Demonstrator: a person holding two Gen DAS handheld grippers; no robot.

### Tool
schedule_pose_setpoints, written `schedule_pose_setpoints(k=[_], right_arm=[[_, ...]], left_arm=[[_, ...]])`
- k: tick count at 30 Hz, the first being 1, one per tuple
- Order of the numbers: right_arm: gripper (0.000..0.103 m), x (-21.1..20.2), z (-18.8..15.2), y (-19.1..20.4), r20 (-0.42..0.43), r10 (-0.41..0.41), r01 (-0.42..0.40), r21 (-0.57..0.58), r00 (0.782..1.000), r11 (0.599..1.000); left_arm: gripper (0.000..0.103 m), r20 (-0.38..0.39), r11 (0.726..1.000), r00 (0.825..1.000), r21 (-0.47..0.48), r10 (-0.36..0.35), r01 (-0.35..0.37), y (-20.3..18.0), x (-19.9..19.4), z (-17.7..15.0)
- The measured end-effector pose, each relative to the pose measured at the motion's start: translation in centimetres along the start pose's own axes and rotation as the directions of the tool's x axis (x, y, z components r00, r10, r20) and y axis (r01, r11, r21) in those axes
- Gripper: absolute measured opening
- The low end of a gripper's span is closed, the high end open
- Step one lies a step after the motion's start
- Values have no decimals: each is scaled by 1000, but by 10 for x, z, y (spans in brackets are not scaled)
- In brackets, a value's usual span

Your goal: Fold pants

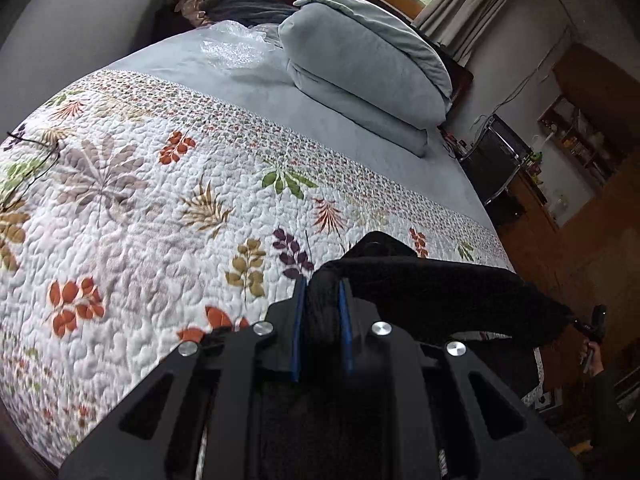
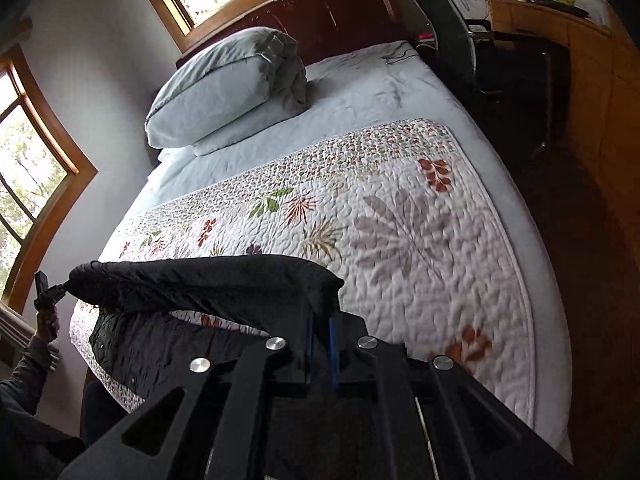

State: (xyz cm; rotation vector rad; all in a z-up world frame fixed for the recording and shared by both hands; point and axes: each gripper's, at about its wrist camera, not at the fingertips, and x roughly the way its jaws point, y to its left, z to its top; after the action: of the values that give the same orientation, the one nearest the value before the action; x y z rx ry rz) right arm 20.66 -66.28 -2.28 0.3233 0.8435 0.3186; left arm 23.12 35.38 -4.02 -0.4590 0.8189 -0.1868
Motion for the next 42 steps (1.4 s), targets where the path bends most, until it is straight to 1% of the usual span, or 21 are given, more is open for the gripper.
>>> schedule_pose_setpoints(k=[4, 9, 11, 15, 21, 23, 24, 25, 26, 27, 28, 30, 31, 33, 34, 36, 37, 38, 39, 40, 42], right_arm=[[6, -17, -38, 2, 50, 2, -2, 12, 999, 1000], [6, -22, -88, -2, 71, 22, -26, 67, 997, 997], [6, -20, -110, -1, 64, 20, -25, 75, 998, 997], [6, -15, -144, -3, 69, 28, -36, 113, 997, 993], [7, -15, -176, -8, 114, 26, -43, 154, 993, 987], [13, -14, -187, -9, 126, 26, -47, 165, 992, 985], [19, -12, -195, -10, 125, 9, -32, 181, 992, 983], [27, -10, -199, -12, 116, 11, -33, 192, 993, 981], [31, -6, -206, -13, 92, 11, -30, 208, 996, 978], [37, -4, -213, -14, 84, 11, -30, 225, 996, 974], [47, -4, -217, -15, 81, 15, -34, 238, 997, 971], [57, -5, -227, -18, 86, 27, -51, 290, 996, 955], [63, -6, -232, -21, 89, 32, -59, 321, 996, 945], [68, -10, -245, -26, 114, 74, -114, 401, 991, 909], [68, -11, -250, -28, 122, 93, -137, 430, 988, 892], [68, -12, -262, -26, 193, 172, -247, 491, 966, 835], [68, -11, -266, -23, 219, 207, -292, 505, 954, 812], [68, -6, -271, -19, 246, 235, -334, 529, 940, 780], [68, -2, -273, -16, 254, 247, -349, 542, 935, 765], [68, 6, -274, -12, 250, 254, -354, 558, 934, 750], [68, 16, -274, -8, 249, 244, -346, 562, 937, 751]], left_arm=[[14, -16, 1000, 1000, 0, 20, -20, 7, -14, -32], [14, -37, 1000, 999, -8, 22, -23, 18, -21, -67], [14, -53, 999, 998, -4, 32, -32, 21, -21, -81], [14, -67, 999, 997, -22, 30, -32, 29, -19, -97], [15, -69, 999, 997, -34, 28, -30, 32, -22, -112], [16, -81, 999, 996, -39, 24, -28, 35, -21, -118], [18, -90, 999, 996, -47, 19, -23, 36, -20, -121], [19, -102, 998, 994, -43, 34, -39, 38, -19, -127], [24, -109, 997, 992, -40, 59, -64, 38, -18, -131], [36, -116, 996, 990, -39, 79, -84, 40, -17, -136], [43, -121, 993, 987, -41, 109, -115, 42, -18, -143], [74, -118, 988, 983, -46, 142, -148, 46, -22, -152], [78, -110, 987, 983, -51, 148, -154, 47, -27, -158], [82, -101, 981, 979, -54, 180, -186, 49, -36, -166], [83, -102, 973, 970, -47, 220, -225, 48, -40, -171], [86, -89, 960, 959, -48, 271, -275, 42, -48, -179], [86, -63, 961, 961, -44, 271, -274, 32, -55, -184], [90, -40, 965, 966, -40, 257, -258, 24, -59, -187], [92, -1, 972, 972, -23, 234, -234, 9, -63, -192], [92, 18, 974, 974, -11, 224, -224, 0, -64, -195], [92, 41, 983, 983, 13, 182, -182, -24, -58, -200]])
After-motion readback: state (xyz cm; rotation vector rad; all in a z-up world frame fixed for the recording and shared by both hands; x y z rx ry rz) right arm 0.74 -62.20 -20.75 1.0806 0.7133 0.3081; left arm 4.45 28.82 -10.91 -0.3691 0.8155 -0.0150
